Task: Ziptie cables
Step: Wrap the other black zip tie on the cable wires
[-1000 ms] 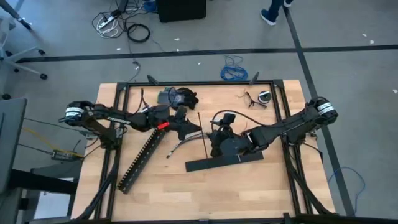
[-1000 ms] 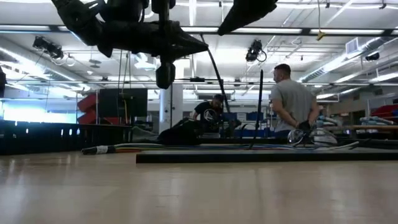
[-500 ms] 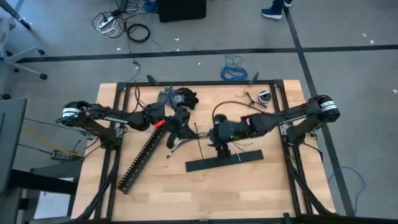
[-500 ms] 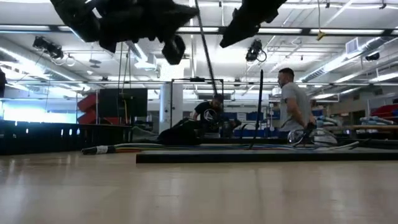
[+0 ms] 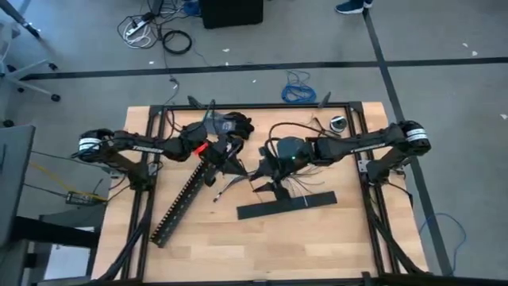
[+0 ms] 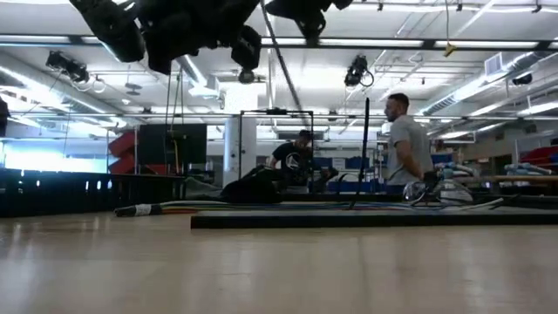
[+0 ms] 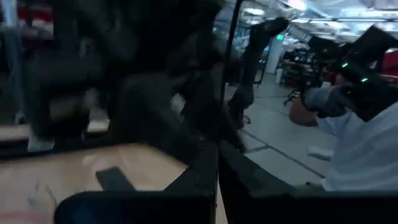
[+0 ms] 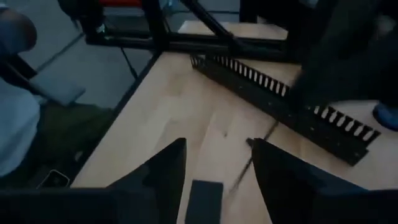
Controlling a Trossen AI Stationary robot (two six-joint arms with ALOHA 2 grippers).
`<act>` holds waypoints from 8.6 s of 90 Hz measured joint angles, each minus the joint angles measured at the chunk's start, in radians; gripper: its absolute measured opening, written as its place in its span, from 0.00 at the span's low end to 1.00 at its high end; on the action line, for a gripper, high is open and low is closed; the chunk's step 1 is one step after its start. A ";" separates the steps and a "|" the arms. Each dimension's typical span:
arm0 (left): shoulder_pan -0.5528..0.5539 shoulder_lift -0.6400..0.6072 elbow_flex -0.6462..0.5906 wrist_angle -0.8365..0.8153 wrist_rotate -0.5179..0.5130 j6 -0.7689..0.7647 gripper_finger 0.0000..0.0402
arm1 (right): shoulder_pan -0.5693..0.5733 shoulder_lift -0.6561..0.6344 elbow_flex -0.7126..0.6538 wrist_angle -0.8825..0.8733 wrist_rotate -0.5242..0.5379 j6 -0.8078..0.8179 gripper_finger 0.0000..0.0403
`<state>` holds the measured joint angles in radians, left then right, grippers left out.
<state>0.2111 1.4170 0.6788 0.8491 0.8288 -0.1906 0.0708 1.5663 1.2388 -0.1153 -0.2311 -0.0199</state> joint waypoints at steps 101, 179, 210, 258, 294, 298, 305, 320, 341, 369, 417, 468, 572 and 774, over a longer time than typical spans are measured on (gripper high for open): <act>-0.002 0.001 0.000 0.042 -0.067 0.004 0.00 | -0.056 0.003 -0.001 0.098 -0.078 -0.049 0.31; 0.025 0.002 0.000 -0.053 -0.203 -0.076 0.15 | -0.080 0.003 0.001 -0.038 0.111 -0.028 0.00; 0.037 -0.001 0.000 -0.039 -0.388 -0.027 0.36 | -0.032 0.001 0.000 -0.091 0.569 0.093 0.00; -0.032 -0.003 0.000 0.069 -0.863 0.141 0.37 | 0.003 0.002 0.000 -0.080 0.950 0.275 0.00; -0.065 -0.003 0.055 0.035 -0.936 0.234 0.37 | -0.009 0.003 0.000 -0.005 0.837 0.254 0.00; -0.066 -0.003 0.066 0.019 -0.935 0.235 0.37 | -0.009 0.003 0.000 -0.005 0.835 0.254 0.00; -0.072 -0.003 0.084 -0.008 -0.928 0.234 0.37 | -0.009 0.003 0.000 -0.005 0.833 0.255 0.00; -0.089 -0.003 0.099 -0.025 -0.940 0.235 0.37 | -0.016 0.004 0.000 -0.006 0.830 0.254 0.00; -0.103 -0.003 0.099 -0.044 -1.041 0.233 0.37 | -0.020 0.004 0.000 -0.007 0.829 0.254 0.00; -0.110 -0.003 0.099 -0.039 -1.146 0.199 0.37 | -0.022 0.004 0.000 -0.005 0.836 0.259 0.00; -0.121 0.028 0.128 -0.008 -1.193 0.221 0.37 | -0.043 0.004 -0.001 0.014 0.857 0.254 0.00; -0.123 0.029 0.128 -0.032 -1.187 0.266 0.05 | -0.054 0.004 -0.001 0.009 0.831 0.235 0.00; -0.154 0.024 0.127 -0.079 -1.442 0.504 0.00 | -0.061 -0.080 0.000 0.030 0.903 0.024 0.17; -0.195 0.023 0.127 -0.247 -1.607 0.447 0.38 | -0.088 -0.080 -0.001 0.129 1.028 0.223 0.00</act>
<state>0.0166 1.4396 0.8062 0.6025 -0.7778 0.2563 -0.0168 1.4864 1.2381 0.0140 0.7971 0.2032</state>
